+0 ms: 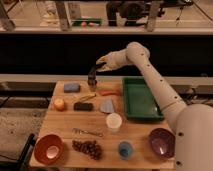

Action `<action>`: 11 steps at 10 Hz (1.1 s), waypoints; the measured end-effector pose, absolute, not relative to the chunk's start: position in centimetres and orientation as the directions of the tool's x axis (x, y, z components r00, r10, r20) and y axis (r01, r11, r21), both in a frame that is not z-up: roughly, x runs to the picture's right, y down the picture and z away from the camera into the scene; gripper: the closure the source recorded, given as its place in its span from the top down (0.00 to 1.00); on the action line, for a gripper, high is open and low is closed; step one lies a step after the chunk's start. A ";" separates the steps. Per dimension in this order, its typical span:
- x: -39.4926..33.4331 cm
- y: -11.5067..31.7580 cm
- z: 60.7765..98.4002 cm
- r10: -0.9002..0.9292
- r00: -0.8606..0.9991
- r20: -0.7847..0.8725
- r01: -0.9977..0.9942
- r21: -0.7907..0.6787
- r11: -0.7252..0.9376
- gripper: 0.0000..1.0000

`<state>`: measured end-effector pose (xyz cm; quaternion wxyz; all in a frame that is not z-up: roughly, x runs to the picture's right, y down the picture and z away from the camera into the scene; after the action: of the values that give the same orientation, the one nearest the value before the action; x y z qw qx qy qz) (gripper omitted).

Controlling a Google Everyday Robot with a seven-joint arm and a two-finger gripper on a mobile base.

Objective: Place brush in metal cup

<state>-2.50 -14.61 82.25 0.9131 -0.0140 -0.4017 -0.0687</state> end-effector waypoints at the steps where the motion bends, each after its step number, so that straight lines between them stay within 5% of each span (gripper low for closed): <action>1: -2.5 -14.5 82.4 -0.115 0.669 0.735 0.140 0.027 0.990 0.00; 11: -3.8 -14.1 83.7 -0.128 0.659 0.741 0.177 0.013 0.984 0.00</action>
<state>-3.79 -14.08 83.69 0.9102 -0.0304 -0.4045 -0.0840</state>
